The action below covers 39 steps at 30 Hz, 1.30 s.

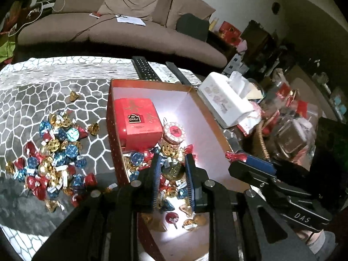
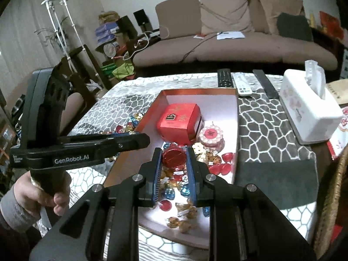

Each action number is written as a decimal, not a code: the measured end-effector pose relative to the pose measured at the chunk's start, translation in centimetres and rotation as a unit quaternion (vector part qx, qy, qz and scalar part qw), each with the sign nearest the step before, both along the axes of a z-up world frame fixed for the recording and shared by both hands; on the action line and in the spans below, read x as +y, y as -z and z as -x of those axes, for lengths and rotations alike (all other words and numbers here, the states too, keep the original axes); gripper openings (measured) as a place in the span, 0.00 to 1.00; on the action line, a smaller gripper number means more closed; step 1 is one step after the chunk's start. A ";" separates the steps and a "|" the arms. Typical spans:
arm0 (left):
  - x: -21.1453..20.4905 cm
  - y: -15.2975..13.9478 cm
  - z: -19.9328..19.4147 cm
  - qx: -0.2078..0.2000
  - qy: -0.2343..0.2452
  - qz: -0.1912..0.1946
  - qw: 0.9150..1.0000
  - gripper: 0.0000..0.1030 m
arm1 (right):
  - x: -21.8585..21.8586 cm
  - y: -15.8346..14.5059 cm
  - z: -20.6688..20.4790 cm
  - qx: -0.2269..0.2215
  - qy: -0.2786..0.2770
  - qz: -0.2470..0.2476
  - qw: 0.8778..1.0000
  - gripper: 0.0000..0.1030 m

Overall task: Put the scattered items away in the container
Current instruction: 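Carry both chocolates into the white box and open the left gripper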

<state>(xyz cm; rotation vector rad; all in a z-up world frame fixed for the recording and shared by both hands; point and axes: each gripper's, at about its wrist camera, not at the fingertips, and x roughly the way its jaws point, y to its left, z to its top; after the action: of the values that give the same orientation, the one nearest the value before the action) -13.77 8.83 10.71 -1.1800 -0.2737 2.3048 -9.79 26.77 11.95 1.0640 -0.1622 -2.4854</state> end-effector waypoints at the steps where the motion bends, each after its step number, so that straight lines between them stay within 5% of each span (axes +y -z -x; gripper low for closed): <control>1: 0.3 0.1 0.2 0.000 0.001 0.005 1.000 0.21 | 0.3 0.2 0.2 -0.001 0.000 0.006 1.000 0.20; 8: 1.7 1.1 1.5 0.002 0.006 0.046 0.999 0.21 | 1.9 1.1 2.0 -0.016 0.003 0.040 0.999 0.20; 39: 1.8 1.6 1.1 0.008 0.005 0.034 0.999 0.22 | 1.2 3.9 4.2 -0.053 -0.010 0.061 0.997 0.20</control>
<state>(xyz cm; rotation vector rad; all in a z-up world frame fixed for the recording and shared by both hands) -14.90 10.66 9.13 -1.1922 -0.1854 2.3308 -13.96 27.97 8.01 1.1405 -0.3285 -2.3694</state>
